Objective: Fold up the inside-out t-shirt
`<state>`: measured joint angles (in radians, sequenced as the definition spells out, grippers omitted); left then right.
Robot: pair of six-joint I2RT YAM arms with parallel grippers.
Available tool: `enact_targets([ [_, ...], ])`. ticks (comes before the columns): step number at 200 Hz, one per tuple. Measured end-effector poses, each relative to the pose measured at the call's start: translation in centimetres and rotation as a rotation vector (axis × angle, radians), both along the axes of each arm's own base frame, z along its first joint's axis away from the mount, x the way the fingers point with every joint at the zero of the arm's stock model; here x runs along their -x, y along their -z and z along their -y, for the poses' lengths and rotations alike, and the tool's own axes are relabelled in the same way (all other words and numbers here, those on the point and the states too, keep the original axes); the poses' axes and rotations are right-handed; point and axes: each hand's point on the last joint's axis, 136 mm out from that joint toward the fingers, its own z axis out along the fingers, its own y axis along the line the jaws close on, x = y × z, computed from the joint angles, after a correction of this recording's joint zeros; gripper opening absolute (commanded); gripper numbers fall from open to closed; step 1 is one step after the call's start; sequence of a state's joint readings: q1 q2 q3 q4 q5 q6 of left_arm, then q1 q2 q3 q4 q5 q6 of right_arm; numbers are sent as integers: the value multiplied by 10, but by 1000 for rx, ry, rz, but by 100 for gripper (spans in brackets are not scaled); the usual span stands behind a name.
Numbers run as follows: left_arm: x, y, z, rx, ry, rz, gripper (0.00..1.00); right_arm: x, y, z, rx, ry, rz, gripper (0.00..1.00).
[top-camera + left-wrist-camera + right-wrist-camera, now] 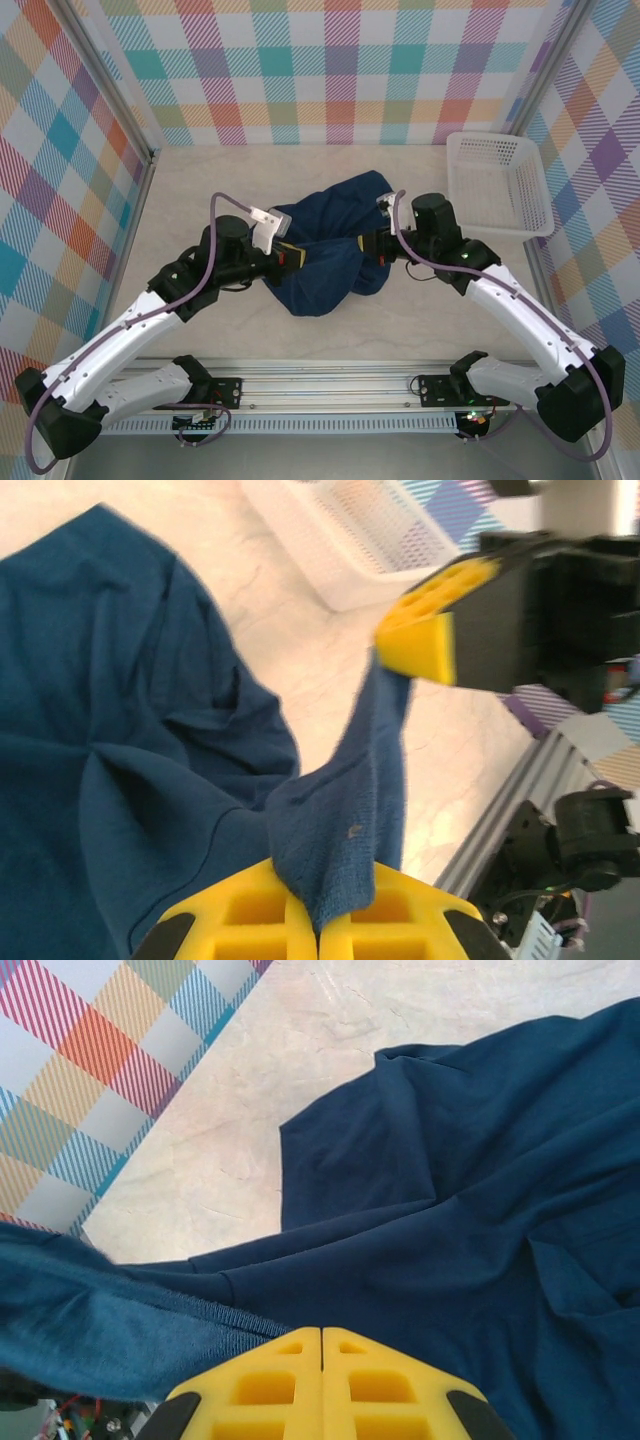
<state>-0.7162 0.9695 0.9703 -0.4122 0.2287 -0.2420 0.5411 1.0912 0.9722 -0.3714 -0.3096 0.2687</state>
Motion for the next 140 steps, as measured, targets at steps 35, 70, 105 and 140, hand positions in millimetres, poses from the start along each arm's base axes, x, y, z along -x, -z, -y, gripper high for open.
enact_targets([
  [35,-8,43,-19,-118,-115,-87,10,15,-6,3,-1,-56,61,0],
  [70,-9,72,-30,-188,-167,-148,21,30,14,0,6,-131,32,0],
  [105,-8,78,-34,-205,-181,-160,29,39,18,-4,-6,-186,21,0],
  [140,-3,78,-22,-169,-109,-163,43,45,15,-8,-27,-237,34,0],
])
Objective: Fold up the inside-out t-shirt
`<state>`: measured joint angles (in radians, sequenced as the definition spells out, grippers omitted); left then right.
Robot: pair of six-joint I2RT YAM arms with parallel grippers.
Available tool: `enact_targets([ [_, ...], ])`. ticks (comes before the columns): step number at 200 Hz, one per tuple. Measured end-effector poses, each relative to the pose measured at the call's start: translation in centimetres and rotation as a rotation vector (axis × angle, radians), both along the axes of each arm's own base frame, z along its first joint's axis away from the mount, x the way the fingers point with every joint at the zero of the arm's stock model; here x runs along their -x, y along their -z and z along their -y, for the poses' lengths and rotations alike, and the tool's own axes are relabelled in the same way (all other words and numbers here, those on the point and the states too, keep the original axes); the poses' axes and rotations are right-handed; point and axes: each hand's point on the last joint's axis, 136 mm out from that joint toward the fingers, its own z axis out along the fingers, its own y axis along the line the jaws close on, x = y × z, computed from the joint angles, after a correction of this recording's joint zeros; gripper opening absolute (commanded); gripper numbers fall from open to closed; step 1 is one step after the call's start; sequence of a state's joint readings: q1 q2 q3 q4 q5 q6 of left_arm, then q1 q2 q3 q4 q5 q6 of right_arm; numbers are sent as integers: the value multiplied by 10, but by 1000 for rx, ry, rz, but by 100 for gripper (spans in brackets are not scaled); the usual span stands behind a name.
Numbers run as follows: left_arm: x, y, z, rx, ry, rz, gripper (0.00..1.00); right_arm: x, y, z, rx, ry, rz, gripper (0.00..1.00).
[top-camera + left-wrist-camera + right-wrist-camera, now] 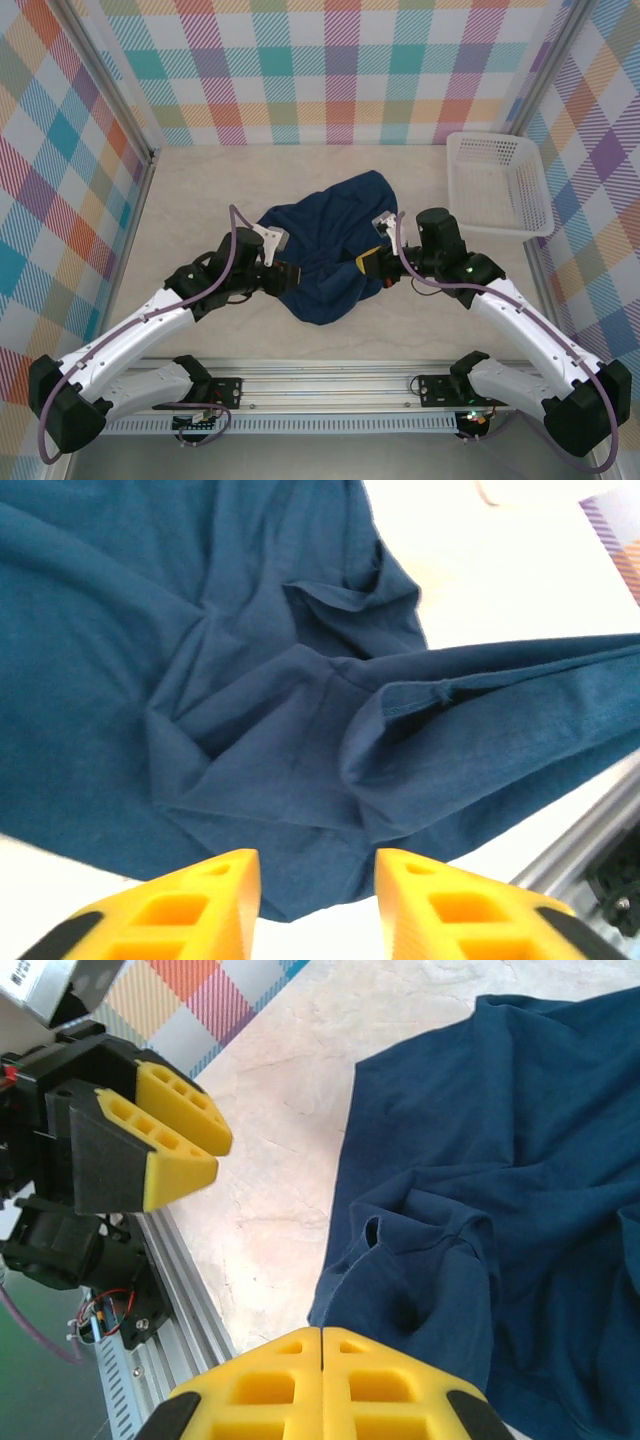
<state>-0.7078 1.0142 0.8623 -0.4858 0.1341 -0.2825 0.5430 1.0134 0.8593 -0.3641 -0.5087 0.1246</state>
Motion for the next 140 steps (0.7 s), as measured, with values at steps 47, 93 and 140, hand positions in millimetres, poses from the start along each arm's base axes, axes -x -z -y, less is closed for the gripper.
enact_targets([
  [47,-12,21,26,6,79,-21,57,7,10,0,1,-27,-19,0],
  [93,-21,53,57,-41,203,-93,63,12,10,3,-5,-27,-9,0],
  [140,-31,57,80,-67,278,-62,58,13,13,4,-1,-27,-19,0],
])
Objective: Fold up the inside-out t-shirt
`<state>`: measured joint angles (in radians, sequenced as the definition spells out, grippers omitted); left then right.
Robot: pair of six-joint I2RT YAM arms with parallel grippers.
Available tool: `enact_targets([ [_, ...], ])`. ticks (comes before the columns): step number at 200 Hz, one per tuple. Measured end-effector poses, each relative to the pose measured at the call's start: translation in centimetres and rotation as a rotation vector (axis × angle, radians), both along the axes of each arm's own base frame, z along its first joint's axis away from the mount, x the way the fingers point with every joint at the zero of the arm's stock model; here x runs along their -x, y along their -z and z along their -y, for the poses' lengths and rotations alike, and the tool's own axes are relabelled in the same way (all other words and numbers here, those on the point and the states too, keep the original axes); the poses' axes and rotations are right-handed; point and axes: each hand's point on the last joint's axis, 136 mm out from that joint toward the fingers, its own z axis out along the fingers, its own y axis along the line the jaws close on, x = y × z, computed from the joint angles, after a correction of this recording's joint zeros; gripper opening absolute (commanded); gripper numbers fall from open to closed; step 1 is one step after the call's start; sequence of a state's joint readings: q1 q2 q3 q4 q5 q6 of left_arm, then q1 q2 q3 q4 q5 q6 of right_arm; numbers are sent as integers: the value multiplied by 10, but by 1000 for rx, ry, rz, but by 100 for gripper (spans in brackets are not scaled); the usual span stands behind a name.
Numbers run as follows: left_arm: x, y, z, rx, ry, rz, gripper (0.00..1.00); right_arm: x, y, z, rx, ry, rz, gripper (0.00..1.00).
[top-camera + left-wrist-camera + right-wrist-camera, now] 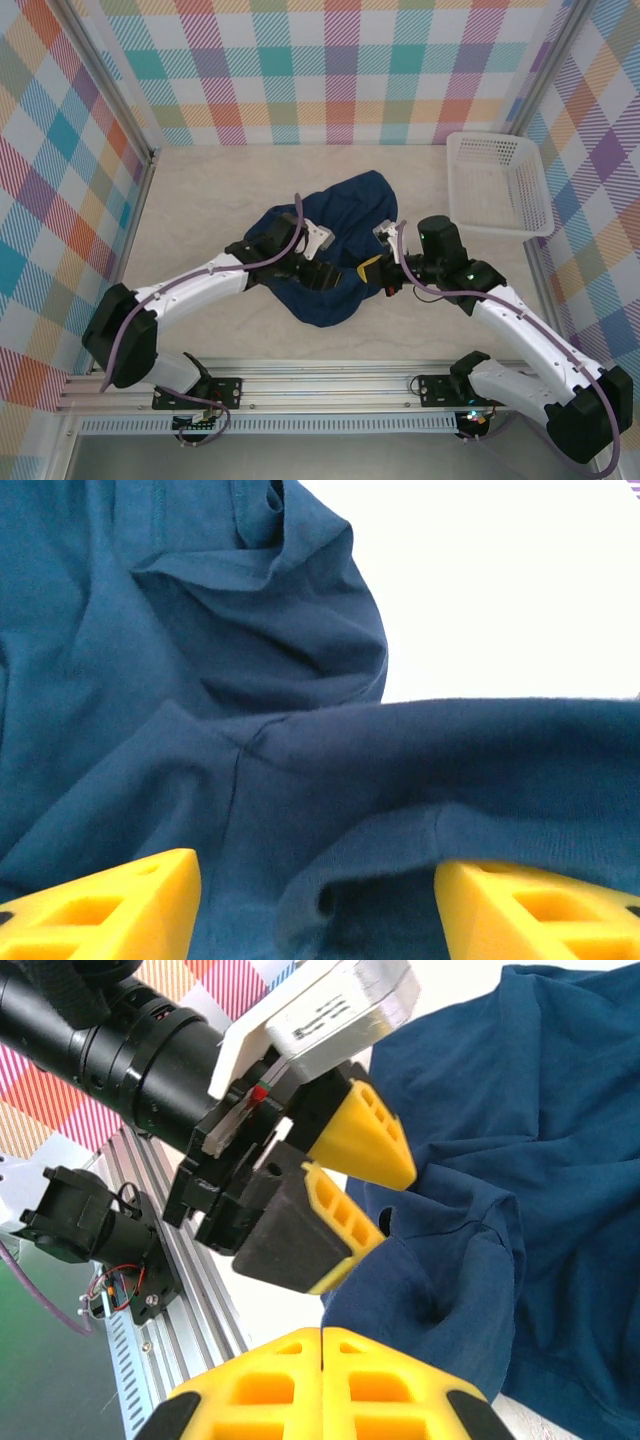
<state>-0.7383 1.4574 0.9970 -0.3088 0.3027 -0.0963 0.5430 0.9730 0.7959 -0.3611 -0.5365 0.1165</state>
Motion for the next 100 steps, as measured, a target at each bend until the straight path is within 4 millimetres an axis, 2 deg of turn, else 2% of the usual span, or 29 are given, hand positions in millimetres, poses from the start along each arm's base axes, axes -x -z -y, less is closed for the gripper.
enact_targets([
  [36,-5,11,14,-9,54,-17,28,1,2,1,2,5,-2,0],
  [54,-5,12,14,-10,56,-25,18,1,0,4,6,21,7,0],
  [77,-9,8,10,-19,24,-10,11,-2,-1,10,23,63,30,0],
  [100,-11,-19,-1,14,-44,46,7,-7,-1,16,45,105,48,0],
])
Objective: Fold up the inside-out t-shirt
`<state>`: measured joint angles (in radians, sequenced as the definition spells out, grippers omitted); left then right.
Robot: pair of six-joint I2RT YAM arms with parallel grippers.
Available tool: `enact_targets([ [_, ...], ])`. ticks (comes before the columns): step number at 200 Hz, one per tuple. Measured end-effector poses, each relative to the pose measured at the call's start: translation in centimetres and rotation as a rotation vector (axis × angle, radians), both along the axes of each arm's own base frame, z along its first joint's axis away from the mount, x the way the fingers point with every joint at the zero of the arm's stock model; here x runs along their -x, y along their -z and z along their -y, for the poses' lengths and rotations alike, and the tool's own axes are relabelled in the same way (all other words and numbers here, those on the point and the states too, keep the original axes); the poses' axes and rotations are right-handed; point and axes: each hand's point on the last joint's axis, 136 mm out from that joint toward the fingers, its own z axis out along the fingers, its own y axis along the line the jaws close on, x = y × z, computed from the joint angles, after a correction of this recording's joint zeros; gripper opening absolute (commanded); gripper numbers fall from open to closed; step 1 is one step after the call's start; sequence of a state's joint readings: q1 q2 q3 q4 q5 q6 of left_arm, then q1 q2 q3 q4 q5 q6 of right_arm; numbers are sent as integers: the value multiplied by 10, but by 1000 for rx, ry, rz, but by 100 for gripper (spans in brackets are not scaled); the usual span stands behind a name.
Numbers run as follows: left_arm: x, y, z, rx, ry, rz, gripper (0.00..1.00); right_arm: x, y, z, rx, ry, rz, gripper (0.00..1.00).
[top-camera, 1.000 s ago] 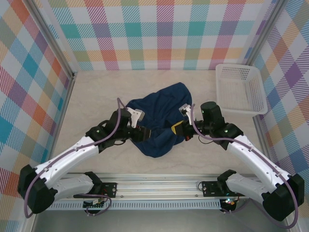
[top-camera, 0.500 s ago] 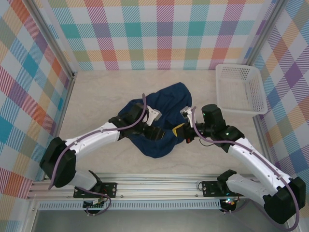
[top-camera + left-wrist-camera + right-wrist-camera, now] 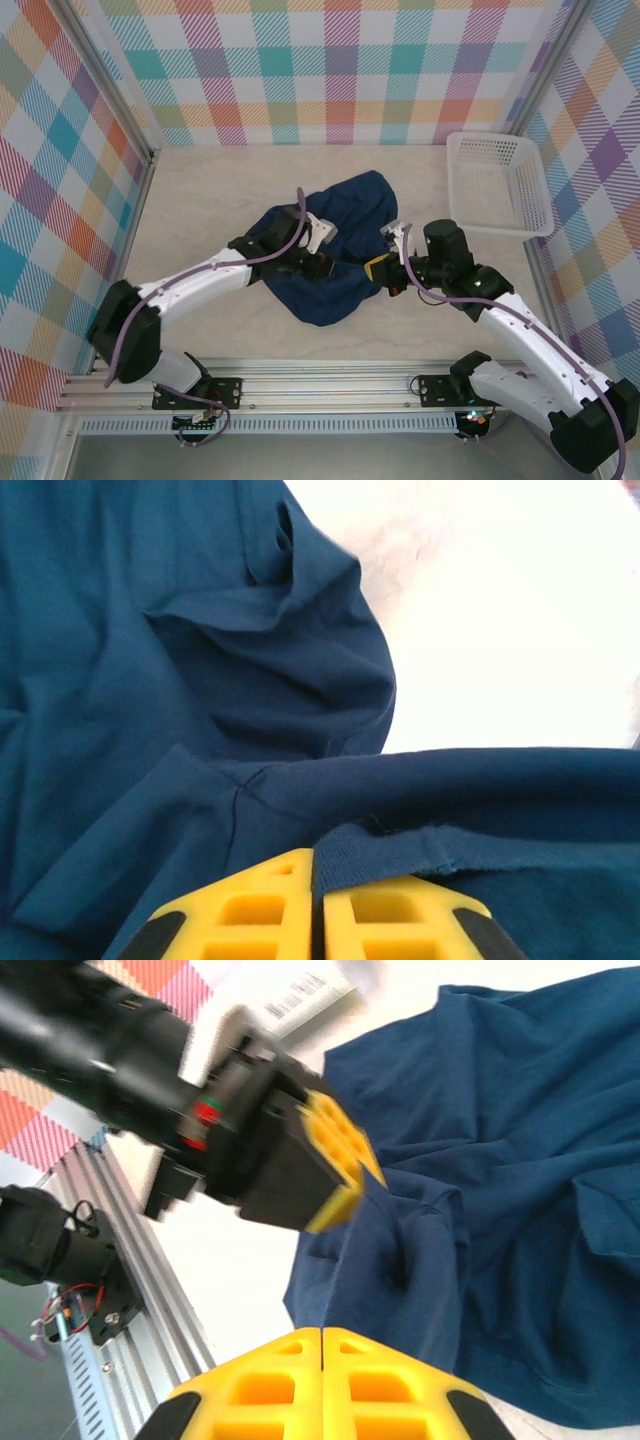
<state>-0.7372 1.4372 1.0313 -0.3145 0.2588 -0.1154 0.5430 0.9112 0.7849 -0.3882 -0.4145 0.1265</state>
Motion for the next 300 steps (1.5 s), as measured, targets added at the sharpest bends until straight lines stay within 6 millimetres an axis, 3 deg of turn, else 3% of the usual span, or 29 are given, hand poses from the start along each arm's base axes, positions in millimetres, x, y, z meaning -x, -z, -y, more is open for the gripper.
enact_targets([
  [35,5,-58,-28,96,-105,131,2,-5,2,3,17,30,11,0],
  [62,11,-77,-43,119,-144,175,0,-6,0,3,12,30,19,0],
  [97,19,-66,-54,78,-158,151,0,-13,-2,4,13,63,29,0],
  [126,25,-57,-59,68,-175,106,0,-27,1,3,34,108,5,7],
  [165,30,-41,-67,58,-229,36,0,-44,24,3,102,166,-77,14],
  [201,26,-38,-80,39,-295,24,0,-40,39,2,122,158,-147,27],
  [242,25,-29,-86,14,-329,16,0,-28,40,-19,42,51,-205,41],
  [256,25,-27,-89,6,-336,13,0,-25,48,-30,31,12,-232,44],
  [268,25,-26,-91,2,-343,14,0,-24,56,-41,26,-20,-259,54],
  [300,27,-27,-94,0,-347,18,0,-24,80,-71,0,-90,-335,59],
])
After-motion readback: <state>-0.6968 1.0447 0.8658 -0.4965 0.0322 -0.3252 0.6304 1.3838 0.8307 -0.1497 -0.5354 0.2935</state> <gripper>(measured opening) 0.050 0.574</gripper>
